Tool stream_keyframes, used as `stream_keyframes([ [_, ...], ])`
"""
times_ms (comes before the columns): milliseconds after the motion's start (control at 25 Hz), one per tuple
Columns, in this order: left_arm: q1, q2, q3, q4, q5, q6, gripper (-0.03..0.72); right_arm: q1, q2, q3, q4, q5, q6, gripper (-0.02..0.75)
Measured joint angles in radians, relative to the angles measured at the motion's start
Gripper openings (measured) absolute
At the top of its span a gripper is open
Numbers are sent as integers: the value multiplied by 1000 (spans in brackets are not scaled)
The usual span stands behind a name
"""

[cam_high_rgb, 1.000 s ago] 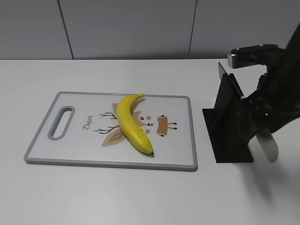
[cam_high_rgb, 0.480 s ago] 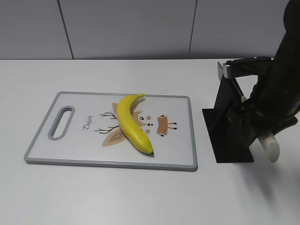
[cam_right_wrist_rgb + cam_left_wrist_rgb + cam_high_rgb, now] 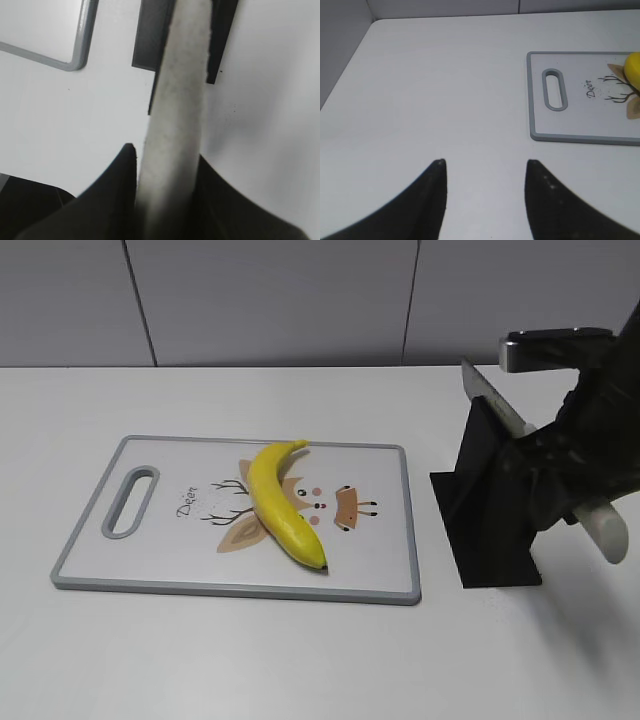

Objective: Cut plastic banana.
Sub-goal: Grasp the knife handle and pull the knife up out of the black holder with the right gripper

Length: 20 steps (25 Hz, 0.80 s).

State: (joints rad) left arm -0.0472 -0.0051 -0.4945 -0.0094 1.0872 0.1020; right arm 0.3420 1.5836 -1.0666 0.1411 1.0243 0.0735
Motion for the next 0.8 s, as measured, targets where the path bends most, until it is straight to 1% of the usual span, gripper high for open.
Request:
stream_keyframes([
  [120,0,0,0,0,0,0,490,0,-52,0,-3,0,0,213],
  [280,0,0,0,0,0,0,490,4,-143,0,-12,-18,-2,184],
  [480,0,0,0,1,0,0,484,6,-231,1,-61,-78,10,181],
  [800,0,0,0,3,0,0,482,6,-249,1,-63,-147,-13,181],
])
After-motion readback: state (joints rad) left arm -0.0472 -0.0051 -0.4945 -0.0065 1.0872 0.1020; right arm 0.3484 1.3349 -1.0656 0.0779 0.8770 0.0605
